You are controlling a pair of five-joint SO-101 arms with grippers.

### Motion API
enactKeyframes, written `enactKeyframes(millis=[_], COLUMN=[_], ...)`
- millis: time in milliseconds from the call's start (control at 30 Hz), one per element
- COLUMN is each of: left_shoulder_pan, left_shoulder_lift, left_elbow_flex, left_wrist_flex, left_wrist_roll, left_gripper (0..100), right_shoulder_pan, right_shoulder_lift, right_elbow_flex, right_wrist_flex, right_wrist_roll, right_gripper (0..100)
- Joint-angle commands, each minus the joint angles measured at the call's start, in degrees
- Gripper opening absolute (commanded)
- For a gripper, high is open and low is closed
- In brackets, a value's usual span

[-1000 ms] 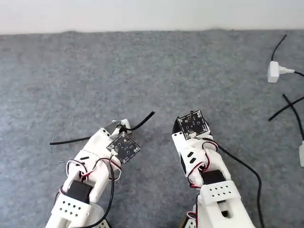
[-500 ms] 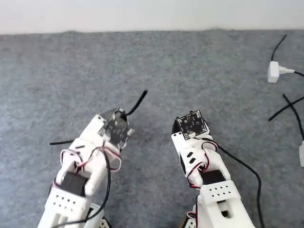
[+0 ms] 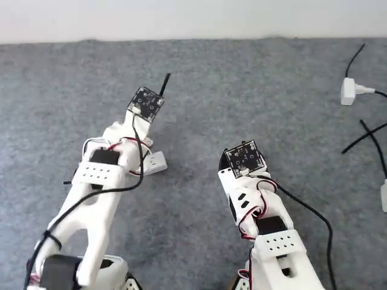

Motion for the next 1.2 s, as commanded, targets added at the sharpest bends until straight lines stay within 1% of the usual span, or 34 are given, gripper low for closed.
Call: enactKeyframes(millis=[0, 67, 133, 233, 433, 500, 567, 667, 767, 900, 1067, 1167], left_shoulder_pan=[-1.5, -0.4, 2.3, 6.8, 14.9, 15.9, 16.2, 15.7, 14.2, 11.6, 7.4, 6.5], left_shoulder_lift=[0.4, -0.5, -2.0, -5.7, -20.4, -25.3, -29.4, -33.8, -35.5, -33.1, -23.2, -18.6], left_elbow_flex=[-0.7, 0.3, 0.7, 0.6, 1.3, 3.6, 7.2, 14.4, 18.2, 16.5, 10.8, 9.1], left_wrist_flex=[-2.5, -2.5, -1.9, 1.8, 10.5, 11.3, 10.9, 6.4, 3.9, 3.7, 2.8, 2.5], left_wrist_roll=[0.7, 0.8, 1.1, 4.5, 4.9, 4.8, 4.8, 4.7, 2.5, 2.3, 2.4, 2.4], left_gripper=[1, 1, 1, 1, 1, 1, 1, 1, 1, 1, 1, 1], right_shoulder_pan=[-0.5, -0.6, -0.6, -0.6, -0.6, -0.6, -0.6, -0.6, -0.6, -0.6, -0.6, -0.6], right_shoulder_lift=[0.4, 0.4, 0.4, 0.4, 0.4, 0.4, 0.4, 0.4, 0.4, 0.5, 0.5, 0.5], right_elbow_flex=[-0.3, -0.3, -0.3, -0.3, -0.3, -0.3, -0.3, -0.3, -0.3, -0.3, -0.3, -0.3], right_wrist_flex=[-1.1, -1.1, -1.1, -1.1, -1.1, -1.1, -1.1, -1.1, -1.1, -1.1, -1.1, -1.1], right_wrist_roll=[0.8, 0.9, 0.9, 0.9, 0.9, 0.9, 0.9, 0.9, 0.9, 0.9, 0.9, 0.9], right_gripper=[16.2, 16.2, 16.2, 16.2, 16.2, 16.2, 16.2, 16.2, 16.2, 16.2, 16.2, 16.2])
